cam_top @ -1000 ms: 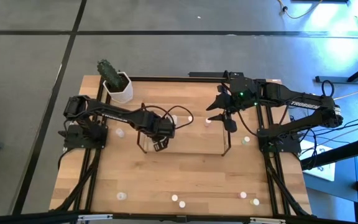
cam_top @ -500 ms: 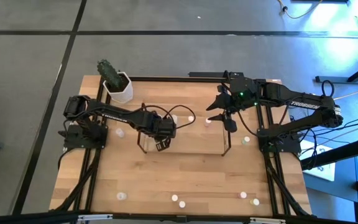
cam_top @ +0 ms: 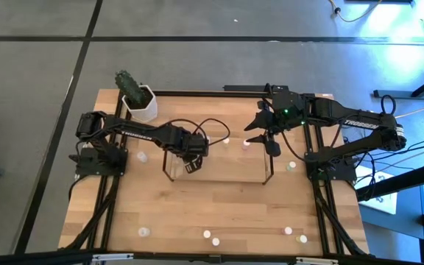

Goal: Pick and place medicine bottles onto shelf by color
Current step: Put the bottom blue pill bottle aligned with the other blue pill bottle on the shelf

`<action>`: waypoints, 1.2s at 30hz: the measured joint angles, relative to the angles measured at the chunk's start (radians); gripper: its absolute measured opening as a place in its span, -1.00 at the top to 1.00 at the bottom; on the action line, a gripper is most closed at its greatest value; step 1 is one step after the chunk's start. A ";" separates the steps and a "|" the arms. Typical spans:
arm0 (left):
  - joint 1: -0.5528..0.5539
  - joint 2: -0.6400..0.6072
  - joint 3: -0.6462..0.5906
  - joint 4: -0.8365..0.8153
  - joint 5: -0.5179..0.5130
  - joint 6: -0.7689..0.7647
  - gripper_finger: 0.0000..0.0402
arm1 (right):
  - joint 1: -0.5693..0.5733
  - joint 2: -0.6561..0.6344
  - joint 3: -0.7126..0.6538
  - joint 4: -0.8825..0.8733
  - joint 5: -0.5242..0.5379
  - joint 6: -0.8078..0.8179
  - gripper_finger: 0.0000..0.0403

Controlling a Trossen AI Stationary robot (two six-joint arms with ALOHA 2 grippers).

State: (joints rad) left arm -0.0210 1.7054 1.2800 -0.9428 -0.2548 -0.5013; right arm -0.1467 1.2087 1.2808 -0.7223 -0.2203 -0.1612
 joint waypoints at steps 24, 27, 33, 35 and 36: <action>0.000 0.000 0.000 -0.007 0.006 -0.011 0.37 | 0.000 0.000 0.000 0.000 0.000 0.000 0.03; 0.000 0.000 0.000 -0.007 0.006 -0.011 0.32 | 0.000 0.000 0.000 0.000 0.000 0.000 0.03; 0.001 0.000 0.000 -0.007 0.003 -0.015 0.21 | 0.000 0.000 0.000 0.000 0.000 0.000 0.03; 0.001 0.000 0.000 -0.007 -0.010 -0.019 0.16 | 0.000 0.000 0.000 0.000 0.000 0.000 0.03; 0.001 0.000 0.000 -0.007 -0.014 -0.020 0.13 | 0.000 0.000 0.000 0.000 0.000 0.000 0.03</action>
State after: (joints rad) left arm -0.0197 1.7054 1.2797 -0.9501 -0.2690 -0.5213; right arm -0.1467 1.2087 1.2807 -0.7223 -0.2201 -0.1610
